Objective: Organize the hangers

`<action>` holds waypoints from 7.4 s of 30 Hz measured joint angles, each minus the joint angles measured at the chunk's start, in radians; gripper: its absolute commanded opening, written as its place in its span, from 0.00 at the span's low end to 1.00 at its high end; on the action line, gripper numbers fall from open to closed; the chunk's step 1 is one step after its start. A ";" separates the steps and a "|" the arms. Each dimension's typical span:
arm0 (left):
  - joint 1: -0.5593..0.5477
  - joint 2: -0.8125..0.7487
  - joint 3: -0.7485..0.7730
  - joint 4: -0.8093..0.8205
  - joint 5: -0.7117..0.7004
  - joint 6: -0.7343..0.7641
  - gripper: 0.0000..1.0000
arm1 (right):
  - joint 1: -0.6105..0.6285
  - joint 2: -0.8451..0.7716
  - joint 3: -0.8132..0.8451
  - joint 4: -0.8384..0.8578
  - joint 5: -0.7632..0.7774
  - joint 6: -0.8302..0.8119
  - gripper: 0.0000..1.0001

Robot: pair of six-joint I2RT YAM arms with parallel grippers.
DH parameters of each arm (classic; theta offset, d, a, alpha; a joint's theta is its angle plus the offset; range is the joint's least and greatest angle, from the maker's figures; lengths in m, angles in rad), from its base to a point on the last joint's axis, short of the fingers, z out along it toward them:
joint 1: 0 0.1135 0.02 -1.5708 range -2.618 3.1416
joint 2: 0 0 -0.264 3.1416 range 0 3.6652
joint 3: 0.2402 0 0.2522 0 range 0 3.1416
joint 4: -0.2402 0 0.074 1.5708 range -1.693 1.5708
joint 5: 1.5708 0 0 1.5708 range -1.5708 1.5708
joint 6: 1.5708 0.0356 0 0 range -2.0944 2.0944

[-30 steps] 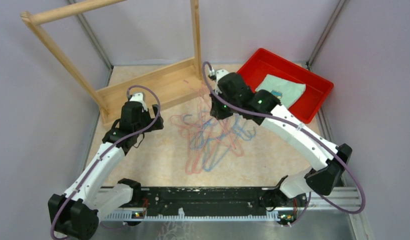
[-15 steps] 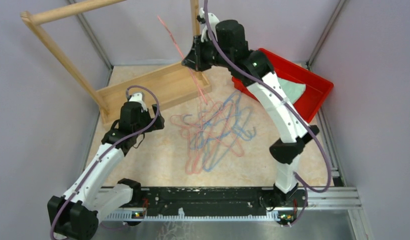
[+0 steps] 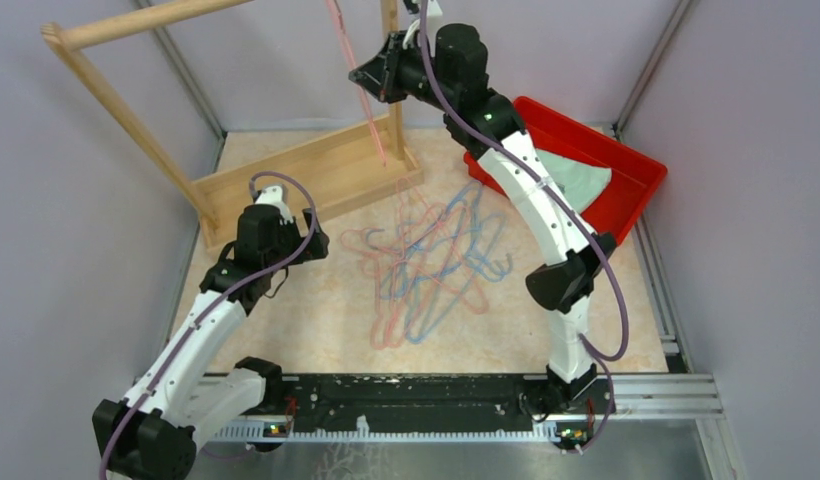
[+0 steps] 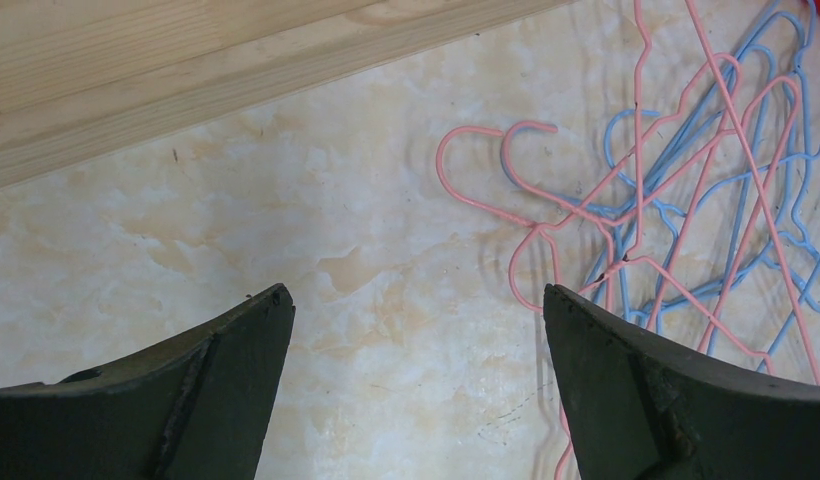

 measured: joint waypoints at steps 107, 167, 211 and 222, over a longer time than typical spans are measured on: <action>0.000 0.144 0.034 0.015 0.086 0.009 1.00 | -0.035 -0.621 -0.925 0.078 0.419 -0.106 0.78; -0.156 -0.012 -0.165 0.175 0.229 -0.164 0.96 | -0.109 -0.118 -0.913 0.116 0.091 0.112 0.00; -0.395 0.142 -0.052 0.330 0.146 -0.161 0.95 | -0.256 -0.286 -1.205 0.509 -0.182 0.538 0.34; -0.396 0.169 -0.051 0.331 0.140 -0.160 0.96 | -0.262 -0.197 -1.233 0.515 -0.288 0.548 0.60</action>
